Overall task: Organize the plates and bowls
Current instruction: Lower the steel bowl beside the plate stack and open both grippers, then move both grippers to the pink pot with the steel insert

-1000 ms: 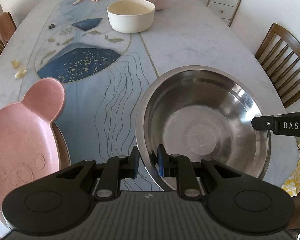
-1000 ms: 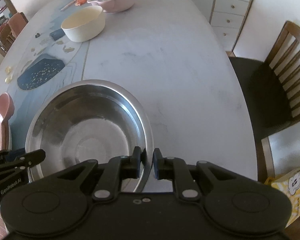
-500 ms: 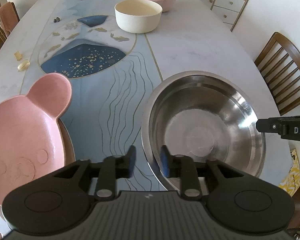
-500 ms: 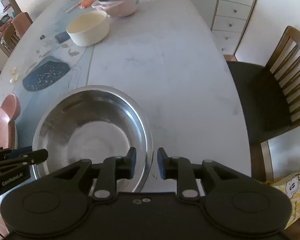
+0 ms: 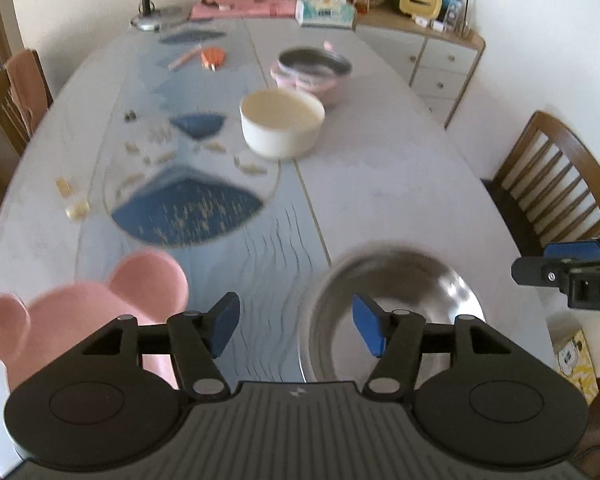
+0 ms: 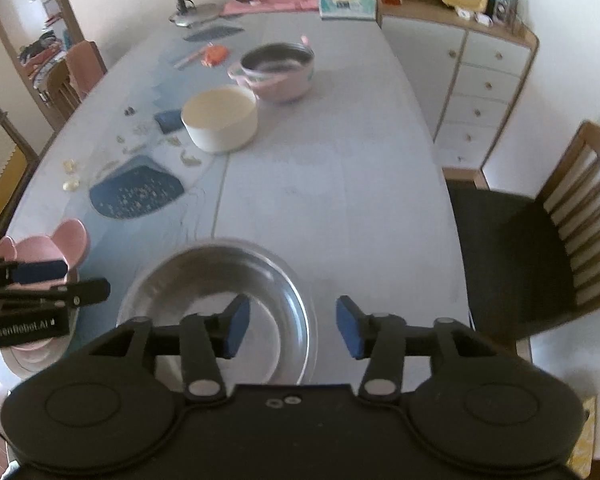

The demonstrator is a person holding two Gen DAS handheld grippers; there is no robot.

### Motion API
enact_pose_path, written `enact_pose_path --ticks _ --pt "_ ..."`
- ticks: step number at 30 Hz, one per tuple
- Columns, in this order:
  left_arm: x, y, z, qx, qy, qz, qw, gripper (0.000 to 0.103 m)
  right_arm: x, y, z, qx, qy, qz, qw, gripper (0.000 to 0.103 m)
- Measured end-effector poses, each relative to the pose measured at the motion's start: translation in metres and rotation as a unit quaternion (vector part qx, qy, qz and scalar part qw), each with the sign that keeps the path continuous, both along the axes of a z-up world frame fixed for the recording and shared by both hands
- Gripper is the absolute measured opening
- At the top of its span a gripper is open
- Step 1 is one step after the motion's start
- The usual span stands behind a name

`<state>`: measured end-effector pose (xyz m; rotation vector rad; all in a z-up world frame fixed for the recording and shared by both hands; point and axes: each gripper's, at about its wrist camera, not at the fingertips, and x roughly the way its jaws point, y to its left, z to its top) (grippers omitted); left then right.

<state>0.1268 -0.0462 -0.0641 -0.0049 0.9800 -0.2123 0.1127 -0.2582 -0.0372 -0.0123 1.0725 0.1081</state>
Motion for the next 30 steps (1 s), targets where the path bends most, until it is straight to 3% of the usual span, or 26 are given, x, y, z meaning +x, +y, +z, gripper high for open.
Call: enact_pose_path --ticks 4,7,16,20,26,30 --pt "0.025 -0.001 0.019 0.003 -0.018 -0.005 0.9998 0.063 0.023 -0.003 0.017 0.005 -0.015 0.009 1.0 0.064" --pt "0.048 -0.002 0.031 0.004 -0.03 0.001 0.9995 0.075 0.045 -0.006 0.025 0.003 -0.024 0.015 1.0 0.066" --pt "0.128 -0.014 0.052 0.013 -0.051 0.006 0.9986 0.078 0.126 -0.016 0.04 0.009 -0.049 0.027 0.998 0.083" --pt "0.17 -0.02 0.056 0.03 -0.059 0.019 0.9977 0.078 0.167 -0.023 0.042 0.028 -0.056 0.03 0.998 0.097" --pt "0.234 -0.032 0.058 0.037 -0.06 0.032 0.997 0.078 0.229 -0.031 0.037 0.031 -0.057 0.025 0.998 0.097" --pt "0.279 -0.04 0.053 0.021 -0.043 0.027 0.9985 0.078 0.265 -0.032 0.026 0.03 -0.05 0.026 0.998 0.097"
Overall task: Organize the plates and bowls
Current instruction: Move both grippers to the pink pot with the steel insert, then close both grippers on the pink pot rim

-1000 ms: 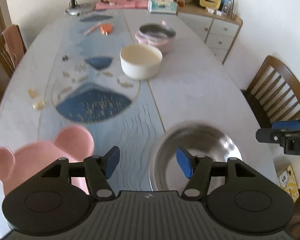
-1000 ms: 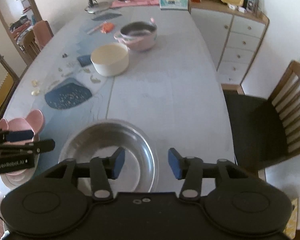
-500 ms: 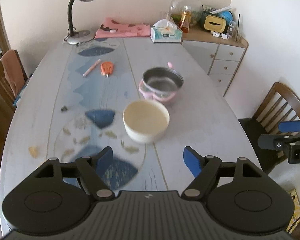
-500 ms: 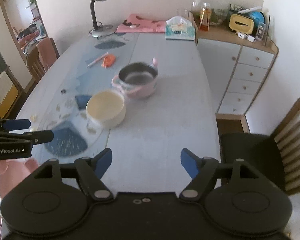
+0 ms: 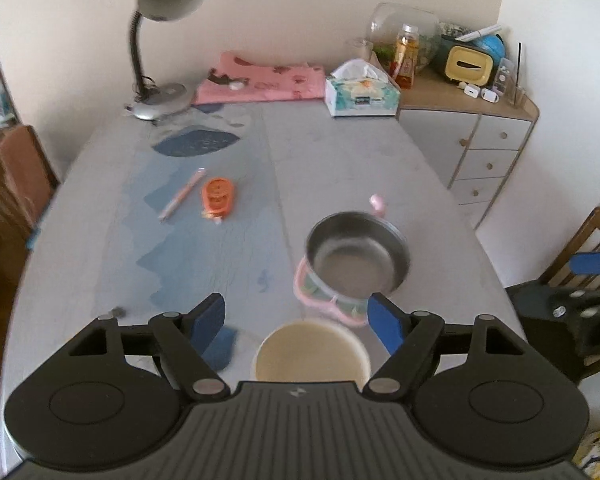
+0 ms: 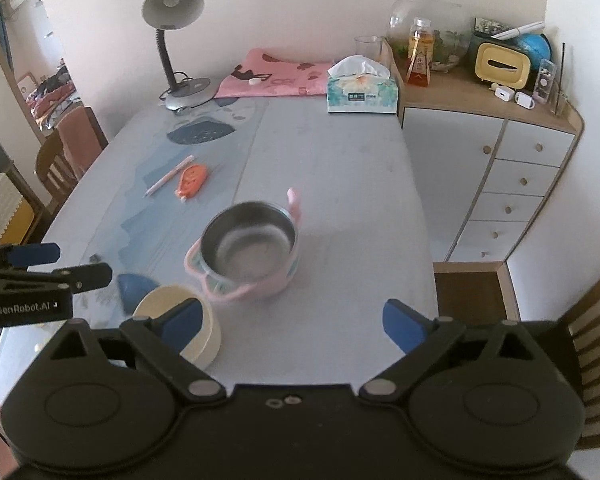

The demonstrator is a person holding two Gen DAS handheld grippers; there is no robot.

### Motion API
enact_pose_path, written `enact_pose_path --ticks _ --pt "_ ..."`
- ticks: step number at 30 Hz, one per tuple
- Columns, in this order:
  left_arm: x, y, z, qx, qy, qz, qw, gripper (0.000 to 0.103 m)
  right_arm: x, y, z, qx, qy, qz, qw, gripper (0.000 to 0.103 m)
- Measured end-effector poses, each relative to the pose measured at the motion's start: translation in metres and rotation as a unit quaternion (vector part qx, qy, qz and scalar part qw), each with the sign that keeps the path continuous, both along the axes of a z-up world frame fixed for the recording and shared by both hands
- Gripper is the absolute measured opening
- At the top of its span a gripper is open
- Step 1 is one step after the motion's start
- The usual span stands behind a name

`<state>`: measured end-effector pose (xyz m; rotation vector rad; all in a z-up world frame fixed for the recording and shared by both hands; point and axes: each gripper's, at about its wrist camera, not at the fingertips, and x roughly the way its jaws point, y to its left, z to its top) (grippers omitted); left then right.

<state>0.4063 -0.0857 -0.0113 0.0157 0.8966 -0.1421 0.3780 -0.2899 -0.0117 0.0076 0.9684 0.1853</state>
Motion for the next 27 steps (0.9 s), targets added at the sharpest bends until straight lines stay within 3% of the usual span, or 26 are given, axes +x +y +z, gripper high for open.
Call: enact_pose_path --ticks 5,16,25,27 --pt "0.046 -0.008 -0.014 -0.022 0.02 0.004 0.9995 0.078 0.041 0.001 -0.022 0.001 0.016 0.002 1.0 0.097" --pt "0.113 -0.02 -0.065 -0.006 0.051 0.026 0.9983 0.078 0.099 0.006 -0.084 0.007 0.062 -0.003 0.998 0.092" --pt "0.14 -0.03 -0.102 0.018 0.068 0.039 0.9968 0.077 0.116 0.012 -0.114 0.006 0.085 -0.006 0.996 0.077" --pt "0.142 -0.032 -0.106 0.02 0.068 0.037 0.9968 0.068 0.118 0.012 -0.118 0.008 0.09 -0.006 0.996 0.072"
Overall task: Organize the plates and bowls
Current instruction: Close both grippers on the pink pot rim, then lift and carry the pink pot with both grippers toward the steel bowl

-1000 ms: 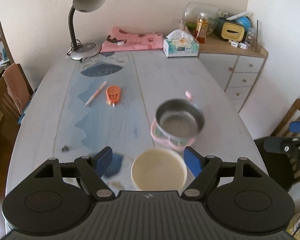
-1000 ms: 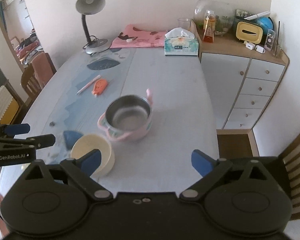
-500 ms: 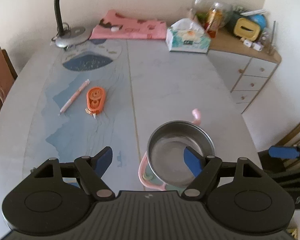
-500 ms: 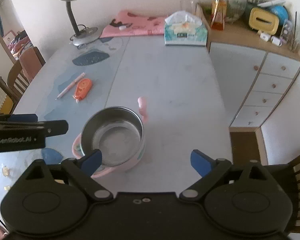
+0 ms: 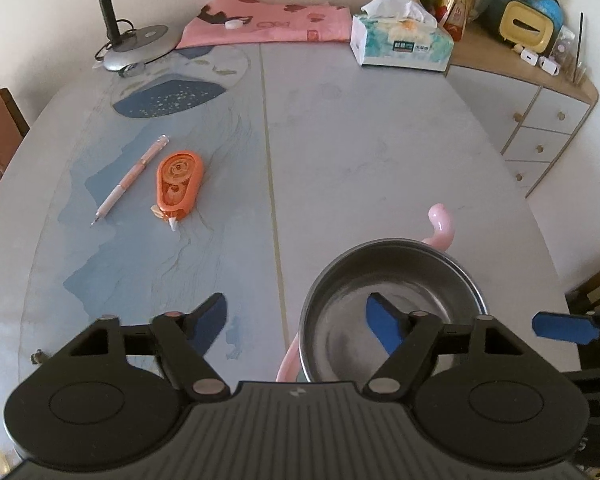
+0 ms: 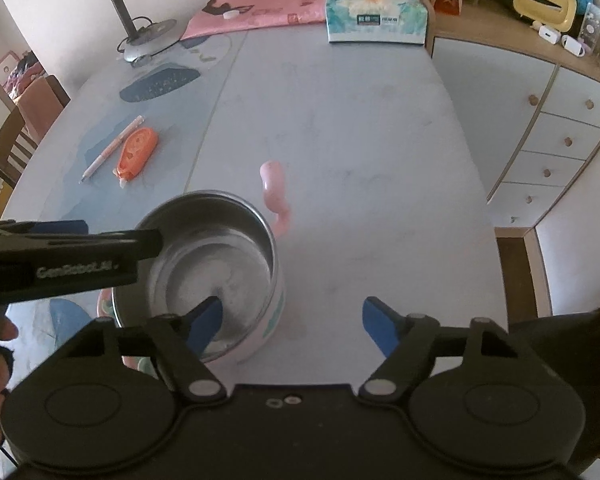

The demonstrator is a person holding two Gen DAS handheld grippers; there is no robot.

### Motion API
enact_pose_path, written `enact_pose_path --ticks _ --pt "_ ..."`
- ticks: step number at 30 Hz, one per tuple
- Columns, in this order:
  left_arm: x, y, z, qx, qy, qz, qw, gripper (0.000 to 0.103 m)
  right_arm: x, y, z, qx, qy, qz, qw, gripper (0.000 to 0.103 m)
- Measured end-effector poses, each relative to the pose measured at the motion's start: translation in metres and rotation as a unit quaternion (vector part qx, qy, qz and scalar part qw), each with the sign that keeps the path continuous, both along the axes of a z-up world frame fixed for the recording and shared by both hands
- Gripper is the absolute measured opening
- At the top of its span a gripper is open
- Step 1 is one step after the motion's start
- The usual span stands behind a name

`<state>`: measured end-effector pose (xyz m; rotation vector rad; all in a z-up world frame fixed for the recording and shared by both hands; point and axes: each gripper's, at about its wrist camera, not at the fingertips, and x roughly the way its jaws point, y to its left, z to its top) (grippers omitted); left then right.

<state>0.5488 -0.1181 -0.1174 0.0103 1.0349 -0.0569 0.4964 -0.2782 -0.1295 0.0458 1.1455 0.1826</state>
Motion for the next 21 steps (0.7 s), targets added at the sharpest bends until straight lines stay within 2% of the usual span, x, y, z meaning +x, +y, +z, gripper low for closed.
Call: enact_pose_path --ticks 1,3,6,7,10,13,16,20,21 --pt "0.001 -0.001 -0.002 -0.001 0.003 0.0 1.0 0.061 0.0 0.0 -0.002 0.003 0.003 0.0 1.0 0.07" --pt "0.004 -0.001 -0.005 -0.006 0.009 0.001 0.9999 0.056 0.002 0.0 -0.005 0.009 0.01 0.002 1.0 0.064" --pt "0.007 0.0 -0.009 -0.011 0.012 0.002 0.9999 0.041 0.002 0.0 -0.005 0.014 0.01 0.004 1.0 0.054" --pt "0.008 0.0 -0.01 -0.012 0.014 0.003 0.9998 0.035 0.001 0.001 -0.004 0.014 0.01 0.005 1.0 0.046" --pt "0.01 0.0 -0.012 -0.013 0.016 0.005 0.9998 0.031 0.002 0.001 -0.004 0.019 0.013 0.003 1.0 0.04" --pt "0.01 -0.001 -0.013 -0.019 0.018 0.001 0.9997 0.02 0.002 0.004 -0.002 0.023 0.016 0.004 1.0 0.03" --pt "0.012 -0.003 -0.016 -0.02 0.028 0.0 0.9994 0.014 0.002 0.008 -0.001 0.018 0.017 0.008 1.0 0.025" --pt "0.01 -0.004 -0.016 -0.009 0.026 0.0 0.9996 0.008 0.001 0.015 -0.001 0.013 0.014 0.01 1.0 0.014" --pt "0.009 -0.004 -0.015 -0.009 0.028 0.001 0.9996 0.008 0.0 0.016 0.0 0.008 0.014 0.009 1.0 0.014"
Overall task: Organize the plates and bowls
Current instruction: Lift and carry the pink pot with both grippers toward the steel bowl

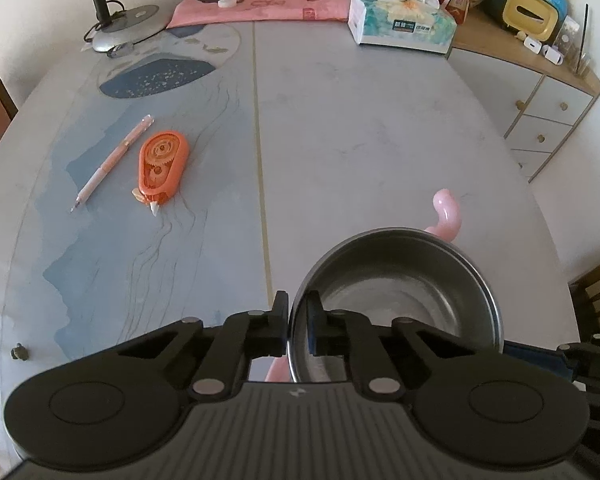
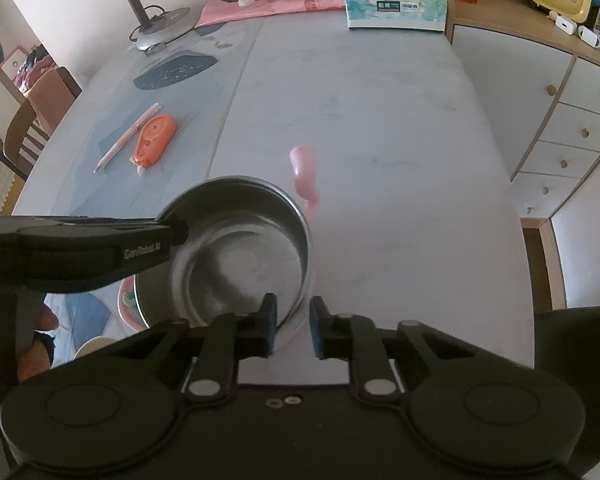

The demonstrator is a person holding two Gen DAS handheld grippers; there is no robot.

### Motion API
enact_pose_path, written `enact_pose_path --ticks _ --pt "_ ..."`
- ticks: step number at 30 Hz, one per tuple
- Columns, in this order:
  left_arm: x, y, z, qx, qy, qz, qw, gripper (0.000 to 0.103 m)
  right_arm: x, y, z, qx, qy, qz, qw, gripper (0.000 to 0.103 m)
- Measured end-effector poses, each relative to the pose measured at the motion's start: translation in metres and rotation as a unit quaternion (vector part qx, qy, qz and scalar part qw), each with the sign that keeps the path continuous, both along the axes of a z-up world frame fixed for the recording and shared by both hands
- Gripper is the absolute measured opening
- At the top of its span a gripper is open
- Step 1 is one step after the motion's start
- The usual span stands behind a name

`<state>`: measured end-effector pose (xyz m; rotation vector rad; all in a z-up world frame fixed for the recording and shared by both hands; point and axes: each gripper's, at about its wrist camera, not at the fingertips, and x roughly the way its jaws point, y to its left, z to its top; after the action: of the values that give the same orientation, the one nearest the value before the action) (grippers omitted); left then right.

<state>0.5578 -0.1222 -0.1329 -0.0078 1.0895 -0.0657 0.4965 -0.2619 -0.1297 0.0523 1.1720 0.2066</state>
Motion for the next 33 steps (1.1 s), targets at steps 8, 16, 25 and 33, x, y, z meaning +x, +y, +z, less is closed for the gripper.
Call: enact_pose_path --ticks 8,16,25,33 --pt "-0.017 -0.006 0.009 0.009 -0.001 -0.01 0.9999 0.006 -0.008 0.0 0.0 -0.01 0.01 -0.013 1.0 0.011" --pt "-0.043 -0.01 0.037 0.005 -0.016 -0.016 0.9997 0.005 -0.034 -0.005 0.027 -0.011 -0.009 -0.019 1.0 0.01" --pt "-0.09 -0.013 0.077 -0.005 -0.028 -0.028 0.9992 0.005 -0.079 -0.01 0.07 -0.013 -0.029 -0.035 0.999 0.009" --pt "-0.157 -0.012 0.113 0.001 -0.045 -0.046 0.9979 0.005 -0.14 -0.002 0.105 -0.018 -0.048 -0.046 0.998 0.009"
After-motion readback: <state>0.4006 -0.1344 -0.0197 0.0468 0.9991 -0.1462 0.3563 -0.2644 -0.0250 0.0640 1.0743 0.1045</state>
